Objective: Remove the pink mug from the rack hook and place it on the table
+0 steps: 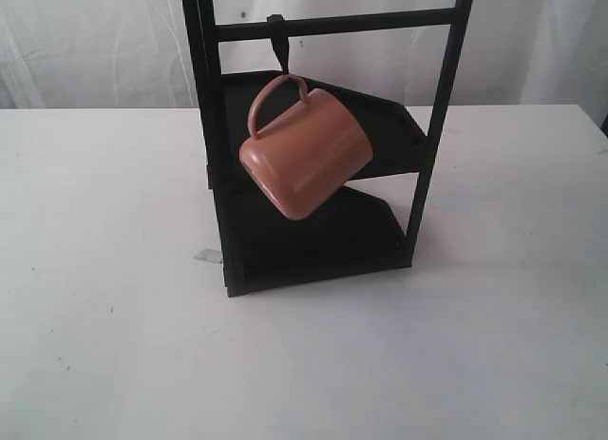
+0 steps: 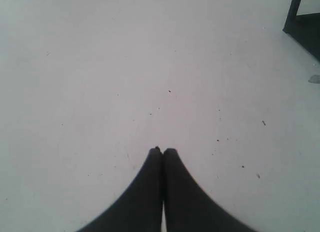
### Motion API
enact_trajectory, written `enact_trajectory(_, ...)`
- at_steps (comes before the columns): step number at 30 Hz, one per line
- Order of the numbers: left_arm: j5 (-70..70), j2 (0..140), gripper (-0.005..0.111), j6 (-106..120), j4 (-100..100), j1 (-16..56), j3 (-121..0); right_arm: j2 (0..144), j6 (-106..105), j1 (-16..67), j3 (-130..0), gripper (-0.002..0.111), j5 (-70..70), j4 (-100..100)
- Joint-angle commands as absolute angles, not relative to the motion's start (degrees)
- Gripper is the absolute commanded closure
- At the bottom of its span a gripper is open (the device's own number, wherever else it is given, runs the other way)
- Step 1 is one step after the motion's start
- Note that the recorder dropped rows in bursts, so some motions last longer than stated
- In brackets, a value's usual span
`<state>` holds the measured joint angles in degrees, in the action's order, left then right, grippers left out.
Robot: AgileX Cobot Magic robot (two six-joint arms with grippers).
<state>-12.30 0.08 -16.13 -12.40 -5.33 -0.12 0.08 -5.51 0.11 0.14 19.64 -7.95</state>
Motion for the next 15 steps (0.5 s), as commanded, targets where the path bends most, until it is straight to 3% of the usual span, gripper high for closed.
enact_trajectory(1, -12.0, 0.0, 0.107, -16.5, -12.4, -5.0, 0.0, 0.0, -13.3, 0.0, 0.0, 0.108, 18.5, -5.7)
enact_trajectory(11, -12.0, 0.0, 0.107, -16.5, -12.4, -5.0, 0.0, 0.0, -13.0, 0.0, 0.0, 0.108, 12.2, -5.7)
enact_trajectory(15, -12.0, 0.0, 0.107, -16.5, -12.4, -5.0, 0.0, 0.0, 2.6, 0.0, 0.0, 0.108, 2.5, -13.4)
